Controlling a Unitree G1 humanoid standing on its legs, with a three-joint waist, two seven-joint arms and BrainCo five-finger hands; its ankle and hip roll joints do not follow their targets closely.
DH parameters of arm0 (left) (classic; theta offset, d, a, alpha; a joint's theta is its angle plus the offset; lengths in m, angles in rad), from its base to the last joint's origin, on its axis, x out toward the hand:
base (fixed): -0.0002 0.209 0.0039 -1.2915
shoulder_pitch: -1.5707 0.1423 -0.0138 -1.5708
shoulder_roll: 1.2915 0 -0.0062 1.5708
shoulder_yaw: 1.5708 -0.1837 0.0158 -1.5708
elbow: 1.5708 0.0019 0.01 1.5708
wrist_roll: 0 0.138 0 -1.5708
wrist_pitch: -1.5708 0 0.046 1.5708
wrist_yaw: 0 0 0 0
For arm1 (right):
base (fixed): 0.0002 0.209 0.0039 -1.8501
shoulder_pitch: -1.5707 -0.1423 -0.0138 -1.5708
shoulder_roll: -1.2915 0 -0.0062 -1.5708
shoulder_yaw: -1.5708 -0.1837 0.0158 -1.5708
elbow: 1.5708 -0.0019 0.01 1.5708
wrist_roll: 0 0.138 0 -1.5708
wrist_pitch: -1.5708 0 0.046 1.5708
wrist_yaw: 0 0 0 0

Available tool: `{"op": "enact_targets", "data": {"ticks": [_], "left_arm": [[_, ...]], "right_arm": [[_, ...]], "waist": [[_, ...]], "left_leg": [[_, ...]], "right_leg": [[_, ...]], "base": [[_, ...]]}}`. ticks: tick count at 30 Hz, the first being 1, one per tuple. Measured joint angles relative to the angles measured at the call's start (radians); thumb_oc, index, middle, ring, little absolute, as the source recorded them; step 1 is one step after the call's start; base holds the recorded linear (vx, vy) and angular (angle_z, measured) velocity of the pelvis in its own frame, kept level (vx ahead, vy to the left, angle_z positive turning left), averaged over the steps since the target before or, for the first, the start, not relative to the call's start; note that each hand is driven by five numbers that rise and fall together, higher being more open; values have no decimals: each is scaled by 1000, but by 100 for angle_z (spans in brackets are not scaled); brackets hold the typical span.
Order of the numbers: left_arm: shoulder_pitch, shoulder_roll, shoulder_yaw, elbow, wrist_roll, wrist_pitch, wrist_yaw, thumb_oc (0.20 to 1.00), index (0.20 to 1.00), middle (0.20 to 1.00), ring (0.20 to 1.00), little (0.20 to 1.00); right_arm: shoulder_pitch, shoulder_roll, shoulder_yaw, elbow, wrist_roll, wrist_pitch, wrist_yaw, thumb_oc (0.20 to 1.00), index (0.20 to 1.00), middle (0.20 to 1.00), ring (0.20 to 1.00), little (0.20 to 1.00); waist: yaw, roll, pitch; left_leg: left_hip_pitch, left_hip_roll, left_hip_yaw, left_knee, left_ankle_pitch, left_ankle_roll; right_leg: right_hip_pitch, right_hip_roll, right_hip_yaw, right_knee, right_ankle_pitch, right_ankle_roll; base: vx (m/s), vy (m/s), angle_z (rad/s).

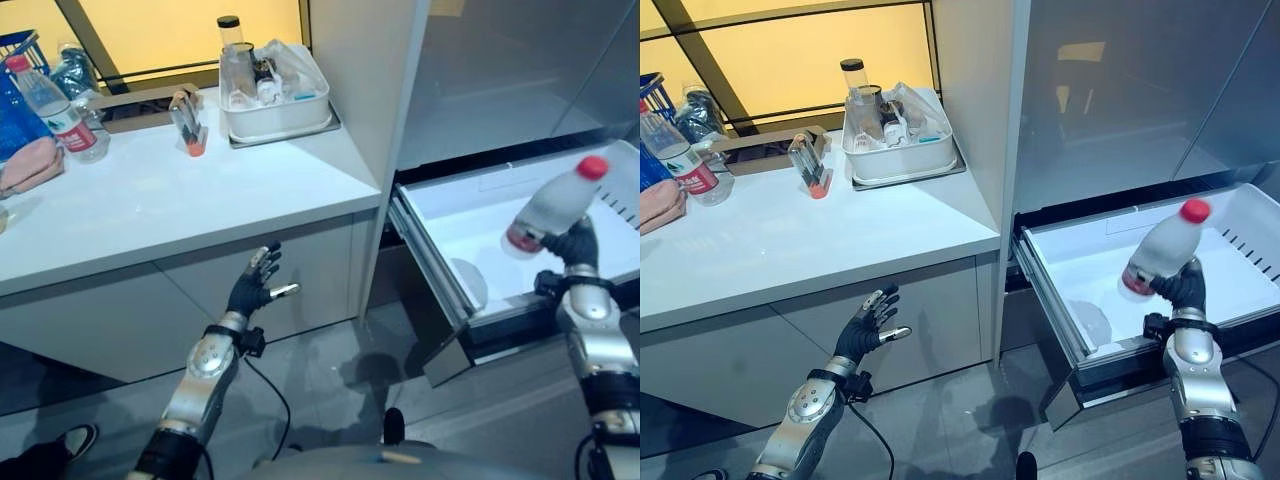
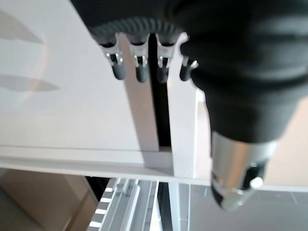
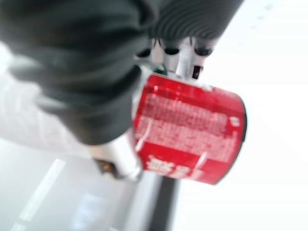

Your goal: Take the drinks into the refrigerator

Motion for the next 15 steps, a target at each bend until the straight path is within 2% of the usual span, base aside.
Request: {"op": "enact_targets", "data": {"ticks": [3,5,6,9,10,12,14,15], "left_arm": [[-4,24,-18,-2,-20,0,-15,1000,1000,1000,1000,1000],[-3,30,-28,-2,-22,0,-20,1000,1000,1000,1000,1000],[0,33,-34,-2,-28,0,-21,1000,1000,1000,1000,1000],[-6,52,-67,-6,-40,0,-28,1000,1000,1000,1000,1000],[-21,60,-99,-6,-40,0,-38,1000,1000,1000,1000,1000],[-24,59,-111,-13,-41,0,-46,1000,1000,1000,1000,1000],[-31,68,-119,-18,-47,0,-50,1000,1000,1000,1000,1000],[-37,71,-122,-19,-55,0,-49,1000,1000,1000,1000,1000]], "right_arm": [[-135,-11,116,203,-52,20,-7,200,200,200,200,200],[-154,-18,156,250,-81,36,2,200,200,200,200,200],[-177,-28,196,288,-102,44,8,200,200,200,200,200],[-278,-31,311,433,-153,55,28,200,200,200,200,200],[-340,-37,408,528,-200,79,51,200,200,200,200,200],[-358,-28,447,561,-247,98,73,200,200,200,200,200],[-384,-27,498,579,-298,107,75,200,200,200,200,200],[-410,-28,549,600,-367,118,67,200,200,200,200,200]], "waist": [[4,-22,-3],[9,-21,-2],[33,-17,0],[44,-19,0],[45,-18,3],[67,-17,7],[69,-15,9],[80,-13,25]], "left_leg": [[-3,-2,0,0,1,1],[-6,-1,-2,0,1,2],[-10,-3,-5,0,2,1],[-31,-3,-14,0,5,-3],[-44,-4,-25,2,9,-4],[-62,-3,-28,6,10,-5],[-73,-3,-31,10,10,-5],[-90,-5,-37,16,11,-7]], "right_leg": [[-3,-1,0,0,2,0],[-6,-2,0,0,2,0],[-8,-2,-4,0,3,0],[-24,-3,-14,0,7,-6],[-36,-5,-19,0,7,-6],[-46,-4,-25,0,10,-8],[-58,-5,-31,0,10,-8],[-64,-9,-38,1,12,-9]], "base": [[-32,4,0],[-67,3,3],[-81,6,4],[-68,8,10],[-40,4,15],[-74,5,11],[-91,10,10],[-67,8,10]]}}
